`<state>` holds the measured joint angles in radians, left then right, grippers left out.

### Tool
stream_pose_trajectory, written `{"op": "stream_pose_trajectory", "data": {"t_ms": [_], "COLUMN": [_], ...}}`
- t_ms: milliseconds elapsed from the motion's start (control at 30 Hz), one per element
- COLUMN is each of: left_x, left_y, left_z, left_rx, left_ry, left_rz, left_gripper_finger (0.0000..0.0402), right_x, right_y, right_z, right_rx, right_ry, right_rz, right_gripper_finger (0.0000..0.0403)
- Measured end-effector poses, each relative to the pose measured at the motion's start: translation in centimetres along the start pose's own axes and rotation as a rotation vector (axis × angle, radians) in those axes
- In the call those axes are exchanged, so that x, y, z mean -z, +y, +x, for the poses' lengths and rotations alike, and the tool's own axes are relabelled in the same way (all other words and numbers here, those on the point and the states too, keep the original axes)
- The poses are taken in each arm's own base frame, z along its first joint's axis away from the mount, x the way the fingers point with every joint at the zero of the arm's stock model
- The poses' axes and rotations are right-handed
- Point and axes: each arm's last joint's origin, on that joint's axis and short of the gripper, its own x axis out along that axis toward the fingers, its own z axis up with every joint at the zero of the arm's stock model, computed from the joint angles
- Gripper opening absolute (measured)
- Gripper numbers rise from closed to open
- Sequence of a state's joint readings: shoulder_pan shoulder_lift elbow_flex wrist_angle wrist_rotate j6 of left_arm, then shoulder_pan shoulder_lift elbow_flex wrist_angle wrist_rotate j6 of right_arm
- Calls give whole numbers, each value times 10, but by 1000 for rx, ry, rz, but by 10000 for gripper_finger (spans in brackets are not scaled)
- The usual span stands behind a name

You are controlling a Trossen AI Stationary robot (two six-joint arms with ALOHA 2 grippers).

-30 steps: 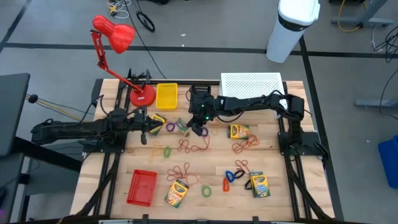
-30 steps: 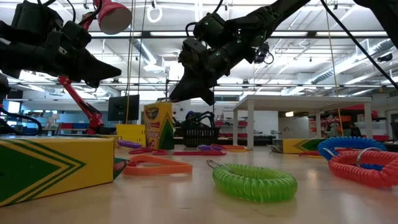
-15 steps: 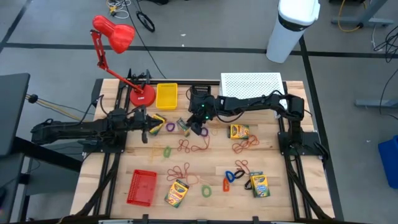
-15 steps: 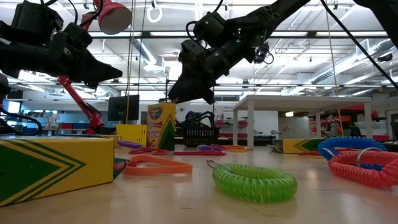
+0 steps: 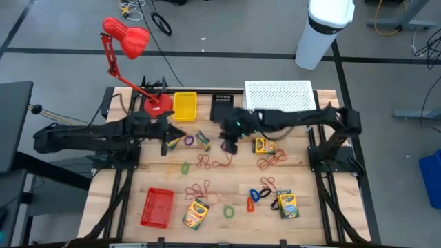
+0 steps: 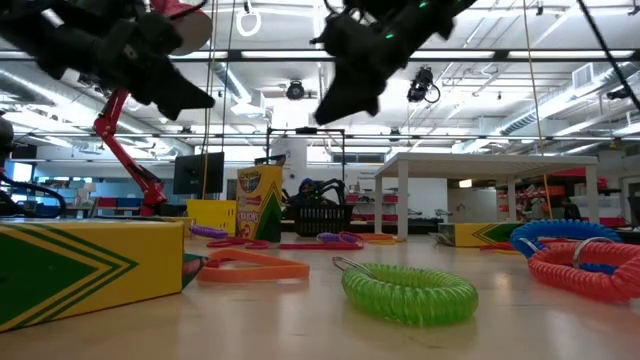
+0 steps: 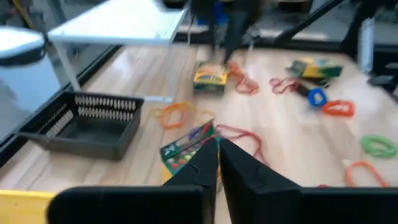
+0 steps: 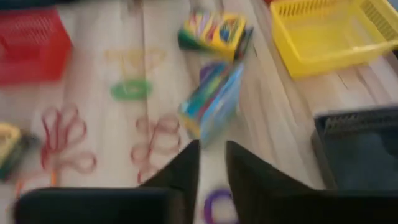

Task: Pick & Place Office Desk Supplies
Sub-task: Put the middle yellow crayon box into the yellow bin

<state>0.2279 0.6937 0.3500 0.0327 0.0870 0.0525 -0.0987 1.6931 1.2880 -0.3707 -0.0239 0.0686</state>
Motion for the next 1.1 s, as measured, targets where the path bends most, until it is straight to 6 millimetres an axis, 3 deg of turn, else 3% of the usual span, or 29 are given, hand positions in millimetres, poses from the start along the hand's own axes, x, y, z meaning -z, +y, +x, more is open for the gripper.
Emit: {"op": "stream_pose_trajectory", "data": {"t_ms": [100,300,467,733,933,1100], "left_x": [-15,-46,-65,-87,-81,-71], "left_y": [3,5,2,-10,-10,-7], "left_z": [9,32,59,109,135,143], "left_rx": [-26,8,61,134,204,234], "left_ry": [97,318,519,645,732,777], "left_rz": [8,66,166,445,553,587], "left_gripper_finger": [58,130,198,289,299,299], "right_x": [19,55,76,76,74,78], "right_y": [18,50,68,77,78,92], "right_z": [-11,-25,-30,-38,-39,-42], "right_rx": [17,71,74,20,-13,-26], "right_ry": [-11,-136,-234,-274,-288,-289], "right_rz": [-31,-28,-33,-46,17,-20], "right_gripper_finger": [10,30,11,16,6,8]}}
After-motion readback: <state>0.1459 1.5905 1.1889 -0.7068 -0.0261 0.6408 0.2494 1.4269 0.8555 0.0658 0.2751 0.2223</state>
